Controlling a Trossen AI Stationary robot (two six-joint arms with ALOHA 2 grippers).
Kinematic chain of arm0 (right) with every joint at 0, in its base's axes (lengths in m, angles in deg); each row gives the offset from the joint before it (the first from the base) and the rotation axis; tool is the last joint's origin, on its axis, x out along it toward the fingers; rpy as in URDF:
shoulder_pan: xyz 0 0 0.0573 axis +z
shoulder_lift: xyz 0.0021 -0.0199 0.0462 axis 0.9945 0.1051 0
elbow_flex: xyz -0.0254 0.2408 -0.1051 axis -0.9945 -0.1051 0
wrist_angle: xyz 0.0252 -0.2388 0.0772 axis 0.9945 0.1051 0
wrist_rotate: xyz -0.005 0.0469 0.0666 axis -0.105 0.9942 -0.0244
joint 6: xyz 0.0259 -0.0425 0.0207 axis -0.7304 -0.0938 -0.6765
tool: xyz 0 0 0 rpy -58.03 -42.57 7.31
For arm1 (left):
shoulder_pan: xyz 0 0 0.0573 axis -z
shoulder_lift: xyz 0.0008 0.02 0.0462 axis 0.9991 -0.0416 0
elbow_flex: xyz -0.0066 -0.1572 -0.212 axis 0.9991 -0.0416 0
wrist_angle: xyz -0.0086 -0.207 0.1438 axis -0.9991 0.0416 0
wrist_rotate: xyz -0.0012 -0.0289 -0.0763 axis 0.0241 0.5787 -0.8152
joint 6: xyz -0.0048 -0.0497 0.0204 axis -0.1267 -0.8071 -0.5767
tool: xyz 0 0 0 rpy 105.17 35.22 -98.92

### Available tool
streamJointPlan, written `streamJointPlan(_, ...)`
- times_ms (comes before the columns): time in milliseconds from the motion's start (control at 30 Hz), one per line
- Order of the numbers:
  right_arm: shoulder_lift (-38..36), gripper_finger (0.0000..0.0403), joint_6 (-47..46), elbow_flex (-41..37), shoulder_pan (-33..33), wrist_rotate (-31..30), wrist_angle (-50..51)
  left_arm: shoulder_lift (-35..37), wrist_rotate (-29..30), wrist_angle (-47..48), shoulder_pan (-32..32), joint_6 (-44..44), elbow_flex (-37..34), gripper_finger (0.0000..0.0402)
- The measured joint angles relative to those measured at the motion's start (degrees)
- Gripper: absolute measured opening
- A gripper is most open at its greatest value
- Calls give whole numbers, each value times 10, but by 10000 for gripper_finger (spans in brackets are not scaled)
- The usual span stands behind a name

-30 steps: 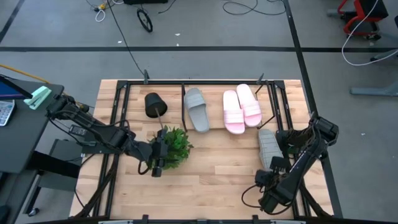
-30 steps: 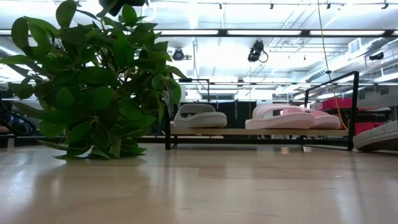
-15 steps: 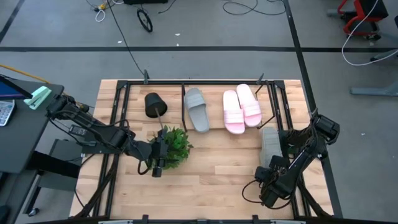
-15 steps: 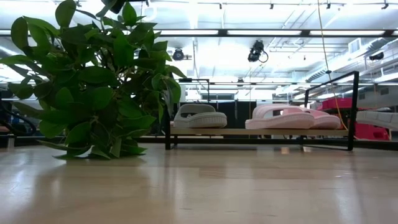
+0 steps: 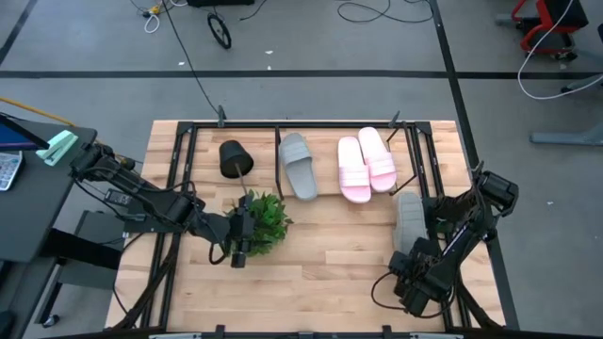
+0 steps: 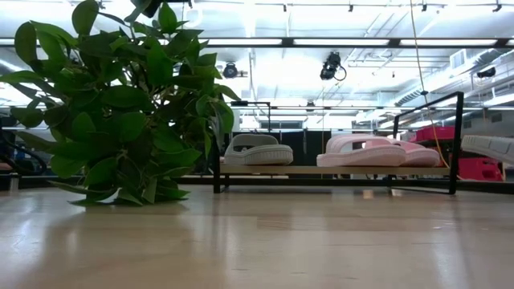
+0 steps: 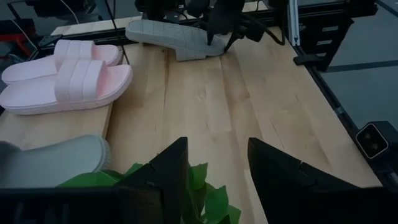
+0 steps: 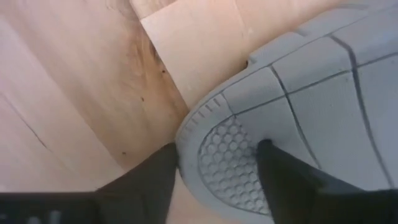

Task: Pick and place slides into the shelf
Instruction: Put the gray slide on the shelf

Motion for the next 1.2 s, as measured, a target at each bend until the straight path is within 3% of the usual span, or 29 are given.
streamJointPlan(67,0,167,-33,0,0,4,-8,0,4,0,0,-1,0,172)
streamJointPlan(167,0,60,-89,0,-1,11,-24,0,8,0,0,-2,0,172)
streamJointPlan(233,0,32,-113,0,-2,19,-28,0,8,0,0,-2,0,172)
streamJointPlan(400,-8,30,-179,18,-2,35,-20,0,8,0,0,-2,0,172)
streamJointPlan(567,-35,18,-240,130,-2,10,-15,0,8,0,0,-1,0,172)
streamJointPlan(767,-31,15,-233,275,-6,-51,6,0,8,-1,1,3,0,172)
streamJointPlan(1200,-33,13,-159,560,-15,-194,171,0,8,-1,1,3,0,172)
